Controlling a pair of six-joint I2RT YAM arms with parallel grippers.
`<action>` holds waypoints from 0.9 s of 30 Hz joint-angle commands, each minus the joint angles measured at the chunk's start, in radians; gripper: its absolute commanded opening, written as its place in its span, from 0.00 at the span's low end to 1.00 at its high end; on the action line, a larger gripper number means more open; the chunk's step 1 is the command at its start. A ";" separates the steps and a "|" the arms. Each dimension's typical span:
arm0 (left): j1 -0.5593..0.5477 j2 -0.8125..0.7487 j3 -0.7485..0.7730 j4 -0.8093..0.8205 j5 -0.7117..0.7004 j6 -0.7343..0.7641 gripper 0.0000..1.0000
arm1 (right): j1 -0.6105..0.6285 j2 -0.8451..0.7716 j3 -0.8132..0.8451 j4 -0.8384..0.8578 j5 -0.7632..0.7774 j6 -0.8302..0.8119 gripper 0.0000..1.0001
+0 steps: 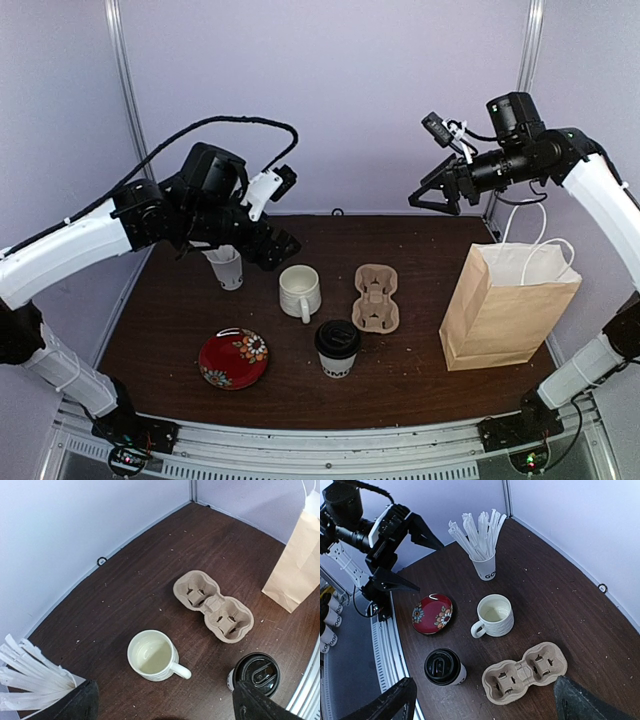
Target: Pack the takeout coffee
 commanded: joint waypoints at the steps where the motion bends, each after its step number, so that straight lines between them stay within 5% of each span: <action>1: 0.007 0.021 -0.019 0.156 0.150 0.125 0.98 | -0.005 -0.023 -0.049 -0.077 0.024 -0.128 0.99; 7: -0.038 0.186 0.158 -0.045 0.508 0.301 0.82 | -0.005 -0.048 -0.083 -0.098 0.011 -0.174 0.99; 16: -0.180 0.322 0.200 -0.178 0.404 0.404 0.89 | -0.008 -0.085 -0.122 -0.188 0.000 -0.279 0.98; 20: -0.193 0.349 0.204 -0.206 0.372 0.418 0.97 | -0.008 -0.110 -0.126 -0.246 0.001 -0.338 0.97; 27: -0.193 0.427 0.245 -0.241 0.313 0.436 0.97 | -0.008 -0.130 -0.174 -0.262 0.026 -0.361 0.97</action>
